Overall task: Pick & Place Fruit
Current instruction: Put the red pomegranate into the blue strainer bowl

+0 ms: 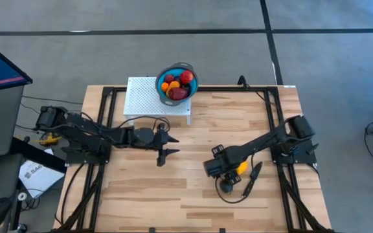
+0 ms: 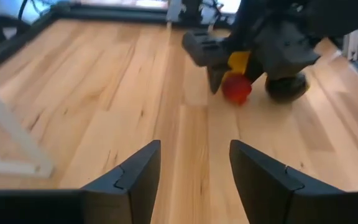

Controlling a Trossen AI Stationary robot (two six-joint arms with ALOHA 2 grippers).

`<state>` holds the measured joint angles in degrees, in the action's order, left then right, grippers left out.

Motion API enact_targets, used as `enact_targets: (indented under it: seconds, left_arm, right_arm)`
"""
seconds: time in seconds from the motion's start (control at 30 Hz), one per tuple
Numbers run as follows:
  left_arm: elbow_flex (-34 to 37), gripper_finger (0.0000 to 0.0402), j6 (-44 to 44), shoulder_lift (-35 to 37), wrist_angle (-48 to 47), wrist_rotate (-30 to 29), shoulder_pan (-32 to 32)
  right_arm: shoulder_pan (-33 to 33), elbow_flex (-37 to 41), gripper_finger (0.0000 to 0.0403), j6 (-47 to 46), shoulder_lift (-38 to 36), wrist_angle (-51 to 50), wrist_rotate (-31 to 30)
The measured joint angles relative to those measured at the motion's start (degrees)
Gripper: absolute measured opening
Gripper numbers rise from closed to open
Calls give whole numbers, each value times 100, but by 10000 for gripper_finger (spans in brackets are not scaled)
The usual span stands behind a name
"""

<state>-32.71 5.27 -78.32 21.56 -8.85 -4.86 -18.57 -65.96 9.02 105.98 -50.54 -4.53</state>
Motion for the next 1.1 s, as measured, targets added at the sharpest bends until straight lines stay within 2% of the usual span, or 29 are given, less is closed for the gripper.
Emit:
enact_targets:
  seconds: [0.2, 0.3, 0.5, 0.73, 0.97, 1.03, 1.1]
  left_arm:
    - [342, 176, 345, 0, -8, -47, 0]
    - [477, 173, 430, 0, 0, -73, 0]
    - [736, 165, 625, 0, 14, -250, -2]
    - [1174, 154, 921, 265, 4, -594, -251]
    - [1838, 143, 1454, 1306, 12, -1109, -866]
    - [2024, 141, 1625, 1637, 18, -1290, -1081]
    - [2174, 139, 1740, 1916, 44, -1499, -1284]
  right_arm:
    - [5, -90, 299, -5, 91, 38, 180]
    - [65, -120, 282, -125, 89, 211, 504]
    - [225, -2, 196, -562, 85, 874, 1142]
    - [564, 179, 79, -1154, 39, 2450, 1206]
    - [1102, 448, 19, -1437, 39, 4624, 1057]
    - [1220, 453, 8, -1457, 22, 4797, 1057]
    - [1306, 464, 2, -1458, -144, 4538, 1060]
